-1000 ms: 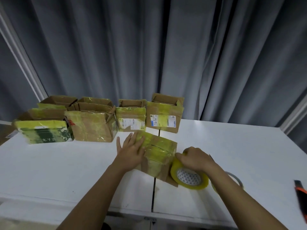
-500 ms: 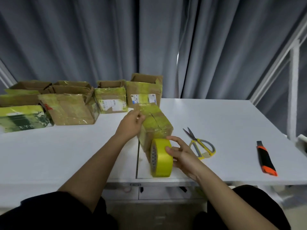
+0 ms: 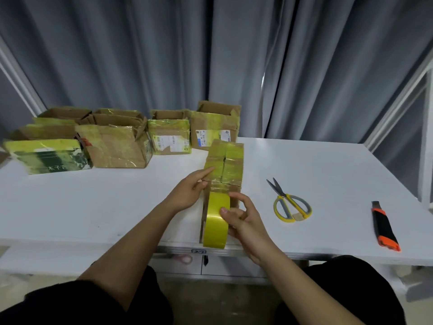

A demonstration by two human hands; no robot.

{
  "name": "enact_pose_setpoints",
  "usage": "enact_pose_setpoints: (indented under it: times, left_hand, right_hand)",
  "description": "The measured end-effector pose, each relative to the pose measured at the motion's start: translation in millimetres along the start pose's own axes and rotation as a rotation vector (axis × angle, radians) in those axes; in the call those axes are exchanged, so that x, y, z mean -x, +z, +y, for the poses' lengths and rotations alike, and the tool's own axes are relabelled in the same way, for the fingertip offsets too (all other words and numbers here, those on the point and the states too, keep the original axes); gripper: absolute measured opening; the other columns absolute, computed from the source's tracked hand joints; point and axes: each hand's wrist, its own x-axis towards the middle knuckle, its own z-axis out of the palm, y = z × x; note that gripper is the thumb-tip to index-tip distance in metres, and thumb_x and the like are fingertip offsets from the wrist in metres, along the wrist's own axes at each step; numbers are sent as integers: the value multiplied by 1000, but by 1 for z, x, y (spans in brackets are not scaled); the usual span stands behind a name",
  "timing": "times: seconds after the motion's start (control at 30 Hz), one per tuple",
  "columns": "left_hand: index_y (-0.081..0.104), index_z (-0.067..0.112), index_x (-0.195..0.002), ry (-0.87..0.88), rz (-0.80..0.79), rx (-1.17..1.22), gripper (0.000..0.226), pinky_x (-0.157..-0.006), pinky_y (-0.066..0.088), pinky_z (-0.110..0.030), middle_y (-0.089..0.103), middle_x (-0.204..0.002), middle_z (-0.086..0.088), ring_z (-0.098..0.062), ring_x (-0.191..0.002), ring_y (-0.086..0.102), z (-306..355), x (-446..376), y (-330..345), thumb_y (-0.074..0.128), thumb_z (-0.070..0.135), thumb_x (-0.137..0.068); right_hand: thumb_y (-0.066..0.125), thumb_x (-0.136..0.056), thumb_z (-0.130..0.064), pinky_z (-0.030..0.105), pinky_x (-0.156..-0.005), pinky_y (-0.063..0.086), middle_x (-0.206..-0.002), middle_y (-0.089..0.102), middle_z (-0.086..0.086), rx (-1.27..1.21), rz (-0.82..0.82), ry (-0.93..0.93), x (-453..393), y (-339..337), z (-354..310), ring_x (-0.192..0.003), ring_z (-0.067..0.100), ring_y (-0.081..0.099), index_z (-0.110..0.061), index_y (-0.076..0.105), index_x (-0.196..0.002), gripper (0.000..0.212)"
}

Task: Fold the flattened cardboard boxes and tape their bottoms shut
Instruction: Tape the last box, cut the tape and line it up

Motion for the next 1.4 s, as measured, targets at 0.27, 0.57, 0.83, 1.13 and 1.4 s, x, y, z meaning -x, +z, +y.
enact_pose_setpoints:
  times: [0.27, 0.57, 0.83, 1.13, 1.4]
  left_hand:
    - [50, 16, -123, -179, 118, 0, 31, -87, 44, -25, 43, -128, -5, -21, -113, 55, 25, -6, 6, 53, 29, -95]
    - [60, 3, -109, -459, -151, 96, 70, -98, 44, -48, 63, -111, -12, -26, -105, 59, 26, 50, 16, 35, 65, -90]
    - [54, 7, -98, -456, -103, 288, 50, -93, 47, -42, 59, -101, -12, -23, -92, 59, 37, 50, 24, 37, 54, -96]
    - [52, 6, -80, -447, 73, -92, 58, -64, 36, -27, 52, -77, -6, -17, -72, 48, 31, 33, 12, 39, 61, -90]
    - [57, 3, -97, -553, 5, -212, 65, -73, 41, -31, 57, -97, -10, -22, -88, 56, 23, 31, 3, 36, 65, -90]
  right_hand:
    - [65, -90, -14, 28, -69, 45, -80, 53, 6, -55, 56, 38, -1, -7, 4, -77, 16, 52, -29, 52, -118, 34]
    - [55, -93, -10, 36, -73, 55, -72, 64, 3, 498, 67, -209, -6, -5, -5, -73, 15, 64, -23, 52, -118, 28]
    - [24, -100, -50, 44, -117, -2, -159, 19, -6, 1498, -58, -599, -93, -28, -38, -147, 20, 10, -34, 33, -147, 51]
    - [24, -102, -48, 53, -116, 5, -160, 11, -11, 1482, 48, -360, -125, -29, -25, -148, 19, 2, -42, 30, -147, 46]
    - [25, -103, -44, 52, -117, 2, -160, 13, -9, 1395, 74, -334, -130, -25, -28, -148, 20, 0, -39, 36, -145, 44]
